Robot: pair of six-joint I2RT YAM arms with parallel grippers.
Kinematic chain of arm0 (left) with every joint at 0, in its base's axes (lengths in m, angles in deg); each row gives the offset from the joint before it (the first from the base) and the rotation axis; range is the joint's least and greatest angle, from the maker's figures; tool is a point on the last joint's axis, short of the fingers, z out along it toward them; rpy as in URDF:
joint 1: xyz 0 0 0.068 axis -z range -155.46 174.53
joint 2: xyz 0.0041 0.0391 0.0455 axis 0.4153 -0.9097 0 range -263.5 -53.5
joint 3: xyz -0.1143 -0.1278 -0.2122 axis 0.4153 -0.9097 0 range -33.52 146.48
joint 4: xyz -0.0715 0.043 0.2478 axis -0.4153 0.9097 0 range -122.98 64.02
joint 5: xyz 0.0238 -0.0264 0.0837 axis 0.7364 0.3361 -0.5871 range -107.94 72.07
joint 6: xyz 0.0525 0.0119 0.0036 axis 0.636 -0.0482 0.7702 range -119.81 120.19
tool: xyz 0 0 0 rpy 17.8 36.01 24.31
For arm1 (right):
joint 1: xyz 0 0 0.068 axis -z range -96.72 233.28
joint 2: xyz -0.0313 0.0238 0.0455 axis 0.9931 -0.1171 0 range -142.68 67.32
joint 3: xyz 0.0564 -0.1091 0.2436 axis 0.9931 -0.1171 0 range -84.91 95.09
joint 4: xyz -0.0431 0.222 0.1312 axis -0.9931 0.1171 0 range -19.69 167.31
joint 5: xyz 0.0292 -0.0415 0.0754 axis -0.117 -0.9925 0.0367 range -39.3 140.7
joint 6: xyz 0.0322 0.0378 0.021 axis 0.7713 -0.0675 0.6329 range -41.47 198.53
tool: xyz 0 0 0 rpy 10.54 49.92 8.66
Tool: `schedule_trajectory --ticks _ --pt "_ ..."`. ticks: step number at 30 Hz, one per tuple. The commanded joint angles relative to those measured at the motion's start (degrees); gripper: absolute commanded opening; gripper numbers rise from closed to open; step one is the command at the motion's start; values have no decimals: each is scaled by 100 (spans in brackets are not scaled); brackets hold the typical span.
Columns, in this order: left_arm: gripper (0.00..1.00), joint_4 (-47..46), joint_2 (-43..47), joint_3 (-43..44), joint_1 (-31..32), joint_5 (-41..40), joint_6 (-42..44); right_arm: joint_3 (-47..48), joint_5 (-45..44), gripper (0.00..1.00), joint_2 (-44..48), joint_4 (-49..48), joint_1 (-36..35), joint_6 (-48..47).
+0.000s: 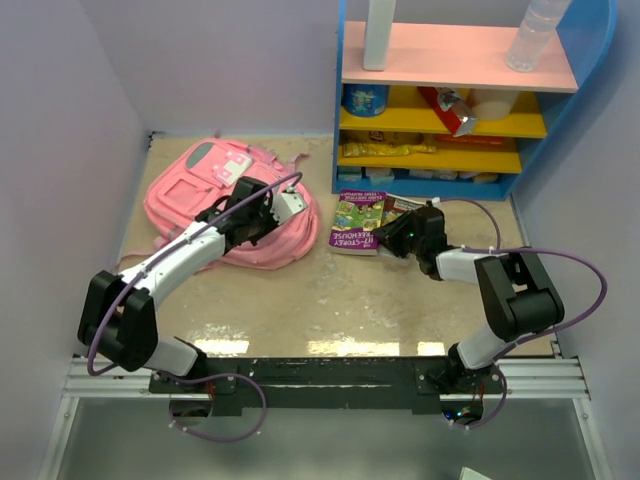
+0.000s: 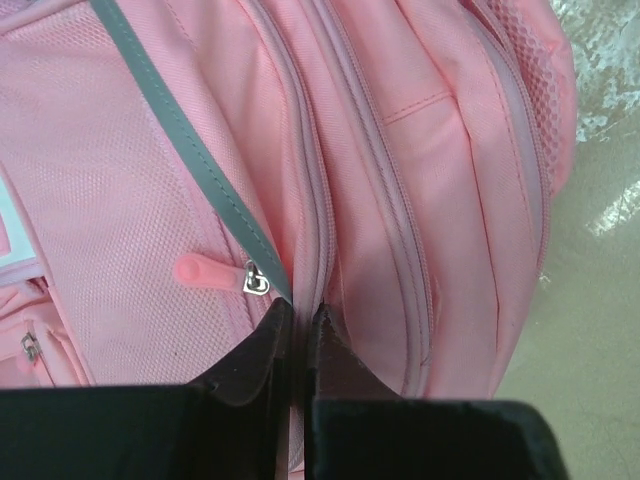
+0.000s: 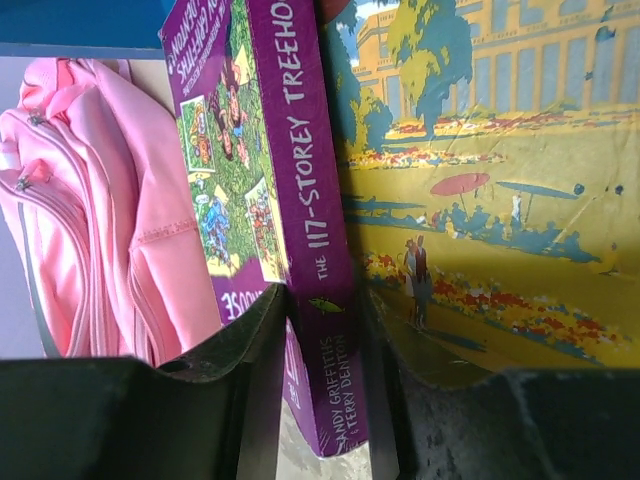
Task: Pack the student bag
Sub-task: Pick up the book from the center of the board, then place the book in the student bag.
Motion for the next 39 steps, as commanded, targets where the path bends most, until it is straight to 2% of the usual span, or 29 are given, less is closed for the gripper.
schedule_trajectory --ticks 1,3,8,15,20,27,30,35,39 --pt "0 185 142 618 -11 49 38 -97 67 9 125 309 -22 -19" --pt "0 379 212 890 -28 172 29 -115 67 0 205 309 -22 -27" --pt "0 774 300 1470 -81 375 -94 -150 190 0 661 178 -31 -98" --pt "0 1038 353 2182 -230 708 -278 -194 1146 0 1215 -997 -57 95" --pt "0 1073 362 2350 -379 875 -375 -150 1631 0 1672 -1448 -171 280" --pt "0 1047 344 2271 -714 1165 -463 -194 1851 0 2534 -1685 -242 561" --pt "0 1047 353 2271 -758 1227 -533 -299 2088 0 2394 -2316 -303 1113" --pt "0 1056 441 2341 -863 1403 -604 -325 2194 0 1763 -2581 -611 1246" --pt "0 1091 485 2473 -969 1570 -656 -623 2335 0 866 -3739 -961 1887"
